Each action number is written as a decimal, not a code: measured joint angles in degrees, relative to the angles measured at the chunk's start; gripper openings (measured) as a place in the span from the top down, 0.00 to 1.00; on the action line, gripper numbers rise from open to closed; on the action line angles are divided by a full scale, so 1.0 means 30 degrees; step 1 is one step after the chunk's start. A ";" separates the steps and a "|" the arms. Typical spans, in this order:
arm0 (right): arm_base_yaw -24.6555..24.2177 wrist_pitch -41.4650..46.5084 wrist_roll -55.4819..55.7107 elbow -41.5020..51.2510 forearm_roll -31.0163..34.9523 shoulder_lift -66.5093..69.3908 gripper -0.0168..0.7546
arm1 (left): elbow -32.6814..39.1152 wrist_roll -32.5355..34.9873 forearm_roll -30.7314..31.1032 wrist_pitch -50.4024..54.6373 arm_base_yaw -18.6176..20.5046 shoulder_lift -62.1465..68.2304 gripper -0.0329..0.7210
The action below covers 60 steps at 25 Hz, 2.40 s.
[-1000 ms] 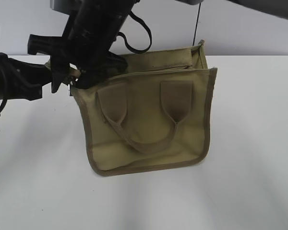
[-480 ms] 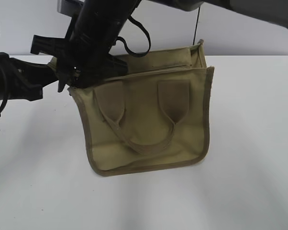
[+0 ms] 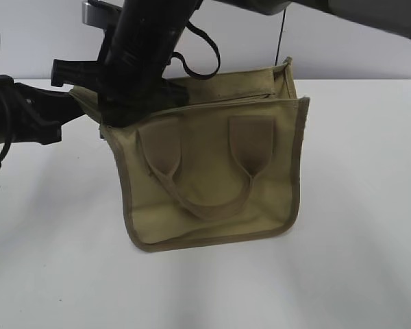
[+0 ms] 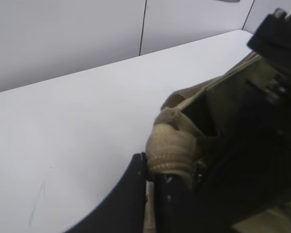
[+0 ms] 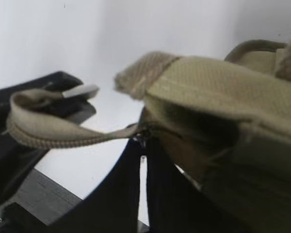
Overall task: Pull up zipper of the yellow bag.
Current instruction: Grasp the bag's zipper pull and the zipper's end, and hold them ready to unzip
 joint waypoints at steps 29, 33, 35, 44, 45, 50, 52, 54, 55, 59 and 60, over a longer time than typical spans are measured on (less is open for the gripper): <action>-0.2681 0.2468 -0.4369 0.0000 0.1634 -0.2371 1.00 | -0.0061 -0.0214 0.0107 0.1571 -0.0017 0.0000 0.95; -0.3046 0.2518 -0.4995 0.0035 0.1845 -0.2371 1.00 | -0.0081 -0.0499 0.0088 0.1867 -0.0055 0.0000 0.95; -0.3133 0.2501 -0.5248 0.0202 0.1966 -0.2371 1.00 | -0.0081 -0.0499 0.0088 0.1909 -0.0074 0.0000 0.95; -0.3259 0.2350 -0.6119 0.3108 0.0208 -0.3896 1.00 | -0.0081 -0.0525 0.0088 0.2695 -0.0074 0.0000 0.95; -0.3302 0.2350 -0.6186 0.3151 -0.0035 -0.4041 1.00 | -0.0081 -0.0541 0.0070 0.2744 -0.0074 0.0000 0.95; -0.3902 0.2429 -0.6243 0.3232 -0.0433 -0.4246 1.00 | -0.0081 -0.0737 0.0051 0.2990 -0.0074 0.0000 0.95; -0.4119 0.2464 -0.6312 0.3236 -0.0477 -0.4246 1.00 | -0.0081 -0.0802 0.0051 0.3032 -0.0074 0.0000 0.95; -0.4319 0.2515 -0.6397 0.3236 -0.0493 -0.4246 1.00 | -0.0081 -0.0859 0.0051 0.3050 -0.0074 0.0000 0.95; -0.4437 0.2553 -0.6452 0.3236 -0.0571 -0.4254 1.00 | -0.0081 -0.0859 0.0051 0.3050 -0.0074 0.0000 0.95; -0.4947 0.2542 -0.6636 0.4243 -0.1112 -0.4901 1.00 | -0.0081 -0.0859 0.0037 0.3050 -0.0074 0.0000 0.95; -0.5171 0.2542 -0.6669 0.4835 -0.1247 -0.5235 1.00 | -0.0081 -0.0859 0.0037 0.3068 -0.0074 0.0000 0.95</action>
